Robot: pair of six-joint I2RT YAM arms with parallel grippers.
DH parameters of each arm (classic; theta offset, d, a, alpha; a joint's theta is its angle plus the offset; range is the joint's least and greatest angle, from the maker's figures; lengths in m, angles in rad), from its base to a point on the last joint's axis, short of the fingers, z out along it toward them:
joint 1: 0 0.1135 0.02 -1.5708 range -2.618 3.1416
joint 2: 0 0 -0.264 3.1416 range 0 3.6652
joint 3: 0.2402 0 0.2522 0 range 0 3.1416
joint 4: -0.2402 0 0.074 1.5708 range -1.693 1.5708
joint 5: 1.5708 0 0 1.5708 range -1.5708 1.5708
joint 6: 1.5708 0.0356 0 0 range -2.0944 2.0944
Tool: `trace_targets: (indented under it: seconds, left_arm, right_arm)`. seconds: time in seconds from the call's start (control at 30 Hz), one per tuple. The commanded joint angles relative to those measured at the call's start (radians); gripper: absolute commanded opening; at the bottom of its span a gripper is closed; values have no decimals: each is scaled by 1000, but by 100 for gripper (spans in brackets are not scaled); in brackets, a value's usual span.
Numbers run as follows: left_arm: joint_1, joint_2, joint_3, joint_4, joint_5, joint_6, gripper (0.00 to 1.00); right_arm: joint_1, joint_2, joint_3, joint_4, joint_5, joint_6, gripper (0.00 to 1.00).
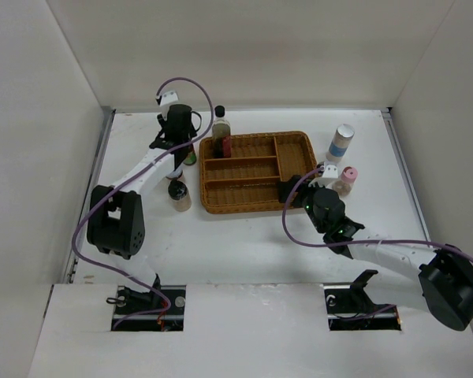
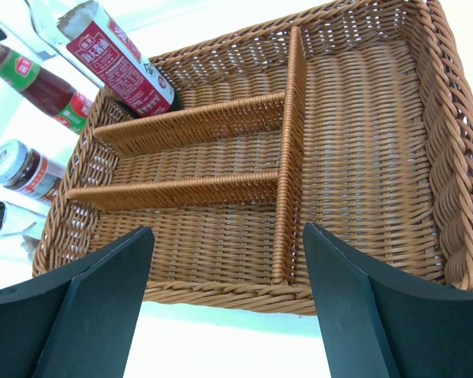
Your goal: Organize the condiment bottles
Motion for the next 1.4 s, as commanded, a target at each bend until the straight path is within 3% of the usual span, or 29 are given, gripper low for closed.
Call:
trace_targets:
  seconds: [0.0, 0.13, 0.37, 0.7, 1.37]
  left_arm:
    - [-19, -196, -31, 83, -74, 14, 13]
    - [-72, -339, -79, 118, -115, 31, 13]
    - [-160, -434, -145, 145, -123, 49, 13]
    - [-266, -385, -175, 207, -120, 49, 12]
    - [-321, -221, -148, 235, -109, 52, 12]
  right_arm:
    - [5, -27, 31, 47, -10, -4, 83]
    - [5, -27, 33, 47, -10, -4, 83]
    - [5, -36, 27, 47, -9, -3, 83]
    - [5, -19, 30, 47, -10, -3, 83]
    - [5, -33, 25, 48, -10, -1, 83]
